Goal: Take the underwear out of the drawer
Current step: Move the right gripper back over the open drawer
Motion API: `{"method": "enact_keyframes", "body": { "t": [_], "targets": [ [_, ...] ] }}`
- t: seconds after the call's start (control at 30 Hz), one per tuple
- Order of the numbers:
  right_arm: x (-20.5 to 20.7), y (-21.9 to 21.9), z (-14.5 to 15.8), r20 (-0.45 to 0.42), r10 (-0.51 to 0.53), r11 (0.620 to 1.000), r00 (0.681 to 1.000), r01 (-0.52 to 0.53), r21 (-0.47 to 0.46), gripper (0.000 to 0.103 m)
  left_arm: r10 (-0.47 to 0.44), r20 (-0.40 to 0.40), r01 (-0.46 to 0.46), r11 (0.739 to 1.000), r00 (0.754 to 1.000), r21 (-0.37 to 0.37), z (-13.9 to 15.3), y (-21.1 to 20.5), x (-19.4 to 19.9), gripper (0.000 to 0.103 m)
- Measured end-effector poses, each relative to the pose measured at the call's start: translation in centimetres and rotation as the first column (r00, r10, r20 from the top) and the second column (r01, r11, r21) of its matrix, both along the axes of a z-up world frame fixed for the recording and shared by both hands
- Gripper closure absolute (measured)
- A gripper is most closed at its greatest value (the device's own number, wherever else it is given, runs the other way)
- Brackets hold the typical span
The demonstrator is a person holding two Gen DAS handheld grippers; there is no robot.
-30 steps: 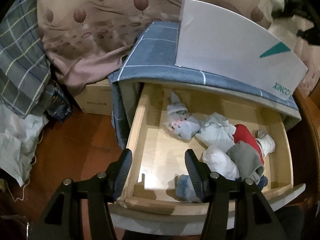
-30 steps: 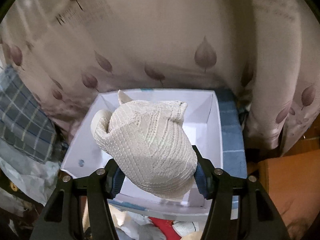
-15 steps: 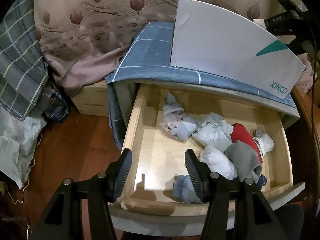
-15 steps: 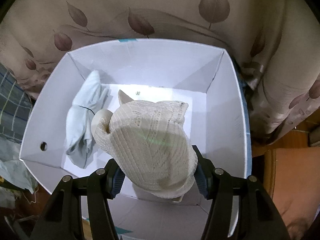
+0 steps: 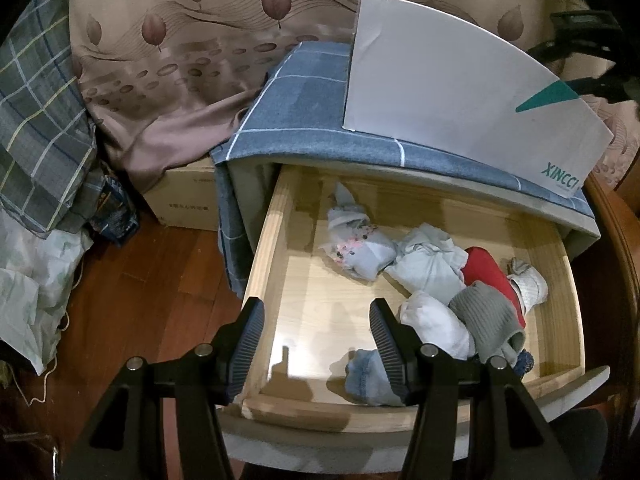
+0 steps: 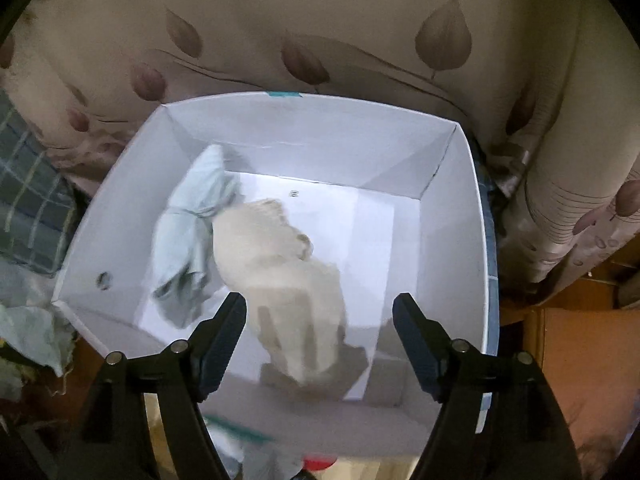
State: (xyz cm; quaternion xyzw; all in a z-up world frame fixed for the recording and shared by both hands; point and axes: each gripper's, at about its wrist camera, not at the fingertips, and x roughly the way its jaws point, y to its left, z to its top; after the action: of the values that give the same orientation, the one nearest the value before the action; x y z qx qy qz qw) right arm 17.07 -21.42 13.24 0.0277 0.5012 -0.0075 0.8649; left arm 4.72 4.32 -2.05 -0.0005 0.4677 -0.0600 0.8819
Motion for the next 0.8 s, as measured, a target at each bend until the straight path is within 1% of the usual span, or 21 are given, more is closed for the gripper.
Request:
{"method": "enact_keyframes", "body": {
  "t": [0.13,0.2,0.27,0.37,0.47,0.53,0.57,0.63,0.73,0.77,0.8],
  "targets": [
    [-3.1,0.2,1.7,0.037,0.091,0.996,0.995,-0.091,0.008,0.032,0.008,-0.006,-0.008,1.000,1.000,-0.010,-0.1,0.3,0.0,0.047],
    [-5.6,0.3,2.6,0.059,0.162,0.987,0.985,-0.162,-0.010,0.032,0.011,-0.008,-0.011,1.000,1.000,-0.013,-0.1,0.4,0.1,0.047],
    [-7.9,0.1,2.8,0.059,0.230,0.973,0.971,-0.231,0.001,0.032,0.010,-0.010,-0.010,1.000,1.000,-0.016,-0.1,0.3,0.1,0.047],
    [-10.3,-0.3,1.9,0.020,0.322,0.947,0.947,-0.322,0.004,0.032,0.012,-0.014,-0.012,1.000,1.000,-0.018,-0.1,0.4,0.1,0.047],
    [-12.6,-0.6,-0.6,-0.057,0.411,0.911,0.910,-0.412,-0.023,0.032,0.017,-0.026,-0.018,0.999,0.999,-0.027,-0.2,0.6,0.3,0.047],
    [-13.9,-0.6,-2.8,-0.119,0.461,0.882,0.879,-0.469,-0.049,0.032,0.018,-0.032,-0.019,0.999,0.999,-0.035,-0.3,0.7,0.4,0.047],
    [-14.5,-0.5,-4.2,-0.162,0.494,0.858,0.854,-0.509,-0.066,0.032,0.022,-0.035,-0.024,0.999,0.999,-0.036,-0.4,0.8,0.4,0.047],
    [-15.2,-0.5,-6.0,-0.215,0.527,0.827,0.822,-0.554,-0.090,0.032,0.023,-0.040,-0.025,0.999,0.999,-0.042,-0.5,0.7,0.5,0.047],
    [-15.4,-0.3,-9.1,-0.286,0.568,0.783,0.772,-0.614,-0.099,0.032,0.022,-0.045,-0.024,0.999,0.999,-0.047,-0.5,0.7,0.6,0.047],
    [-15.4,-0.3,-9.8,-0.301,0.575,0.772,0.761,-0.626,-0.109,0.032,0.022,-0.047,-0.024,0.999,0.999,-0.047,-0.6,0.7,0.6,0.047],
    [-15.2,-0.1,-10.9,-0.322,0.589,0.750,0.742,-0.649,-0.124,0.032,0.023,-0.048,-0.026,0.998,0.999,-0.049,-0.6,0.7,0.6,0.047]
  ]
}}
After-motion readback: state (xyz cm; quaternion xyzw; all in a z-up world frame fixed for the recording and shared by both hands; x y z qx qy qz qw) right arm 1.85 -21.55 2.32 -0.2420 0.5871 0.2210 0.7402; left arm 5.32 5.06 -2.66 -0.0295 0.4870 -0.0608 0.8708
